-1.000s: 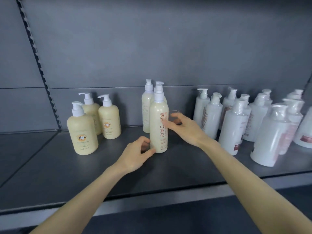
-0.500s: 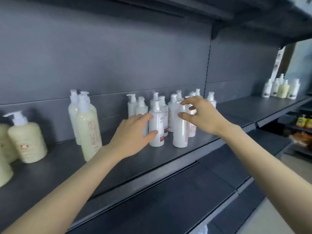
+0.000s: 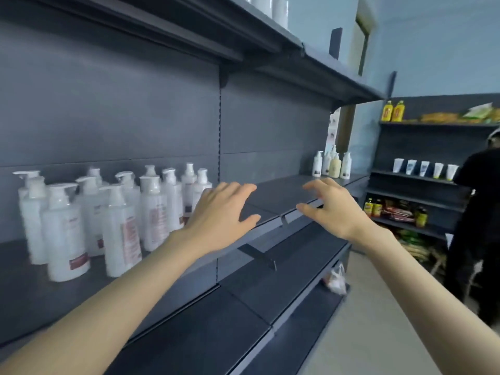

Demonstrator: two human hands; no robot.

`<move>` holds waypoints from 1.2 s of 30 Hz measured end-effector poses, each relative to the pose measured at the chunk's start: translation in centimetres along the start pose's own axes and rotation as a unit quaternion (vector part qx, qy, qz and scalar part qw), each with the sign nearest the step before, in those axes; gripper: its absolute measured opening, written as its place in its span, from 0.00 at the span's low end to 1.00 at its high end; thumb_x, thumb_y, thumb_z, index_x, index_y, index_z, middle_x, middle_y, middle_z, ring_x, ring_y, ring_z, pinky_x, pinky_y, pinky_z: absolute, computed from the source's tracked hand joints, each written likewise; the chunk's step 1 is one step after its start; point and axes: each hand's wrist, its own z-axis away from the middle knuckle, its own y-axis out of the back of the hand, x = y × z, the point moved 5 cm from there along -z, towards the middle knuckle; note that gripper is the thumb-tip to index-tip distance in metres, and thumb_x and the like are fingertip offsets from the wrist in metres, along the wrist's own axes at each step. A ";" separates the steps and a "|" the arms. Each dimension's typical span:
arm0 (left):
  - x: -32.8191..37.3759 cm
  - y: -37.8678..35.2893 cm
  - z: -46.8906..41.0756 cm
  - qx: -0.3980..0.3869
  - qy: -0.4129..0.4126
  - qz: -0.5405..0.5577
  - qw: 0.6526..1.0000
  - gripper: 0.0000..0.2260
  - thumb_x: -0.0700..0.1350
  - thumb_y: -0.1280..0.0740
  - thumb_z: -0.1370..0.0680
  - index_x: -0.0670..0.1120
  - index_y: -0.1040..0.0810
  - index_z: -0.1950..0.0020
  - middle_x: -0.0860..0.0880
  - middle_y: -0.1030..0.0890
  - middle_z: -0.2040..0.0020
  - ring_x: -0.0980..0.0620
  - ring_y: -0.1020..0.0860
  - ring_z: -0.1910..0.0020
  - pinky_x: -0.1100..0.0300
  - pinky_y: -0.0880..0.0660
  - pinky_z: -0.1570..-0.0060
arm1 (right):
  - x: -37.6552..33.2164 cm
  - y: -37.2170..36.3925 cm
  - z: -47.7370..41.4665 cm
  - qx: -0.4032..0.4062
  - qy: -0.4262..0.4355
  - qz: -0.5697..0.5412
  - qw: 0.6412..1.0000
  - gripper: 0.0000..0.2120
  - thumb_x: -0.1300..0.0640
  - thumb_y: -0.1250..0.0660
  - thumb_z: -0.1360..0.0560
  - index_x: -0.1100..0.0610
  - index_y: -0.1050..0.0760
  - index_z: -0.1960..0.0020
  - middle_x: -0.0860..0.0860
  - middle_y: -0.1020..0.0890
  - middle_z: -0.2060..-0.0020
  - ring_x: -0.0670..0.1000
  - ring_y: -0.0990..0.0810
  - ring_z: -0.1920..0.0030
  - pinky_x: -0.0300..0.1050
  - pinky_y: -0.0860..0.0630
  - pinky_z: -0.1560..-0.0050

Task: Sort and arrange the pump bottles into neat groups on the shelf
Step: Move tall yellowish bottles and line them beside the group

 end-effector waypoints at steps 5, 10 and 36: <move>5.0 -5.4 -6.1 -0.013 -0.010 -0.010 1.000 0.26 0.58 0.41 0.22 0.51 0.39 0.27 0.52 0.31 0.31 0.50 0.35 0.32 0.52 0.39 0.34 | 8.8 2.2 -1.4 -0.017 -0.020 0.031 0.999 0.23 0.48 0.35 0.24 0.55 0.32 0.32 0.52 0.32 0.34 0.53 0.25 0.44 0.48 0.28 0.42; 8.2 -8.8 -13.1 -0.007 -0.035 -0.020 0.999 0.26 0.58 0.41 0.22 0.50 0.40 0.27 0.51 0.30 0.32 0.49 0.35 0.32 0.52 0.40 0.34 | 15.7 4.0 -4.7 0.000 -0.028 0.041 0.999 0.23 0.49 0.35 0.24 0.54 0.32 0.32 0.51 0.32 0.33 0.54 0.25 0.42 0.48 0.29 0.40; 9.2 -39.0 -53.3 0.001 -0.086 0.017 0.996 0.25 0.58 0.41 0.22 0.50 0.40 0.27 0.52 0.30 0.32 0.50 0.36 0.31 0.55 0.43 0.33 | 51.5 -2.1 -35.6 0.026 -0.086 0.072 0.993 0.23 0.49 0.35 0.24 0.54 0.33 0.32 0.51 0.33 0.32 0.53 0.29 0.37 0.49 0.29 0.39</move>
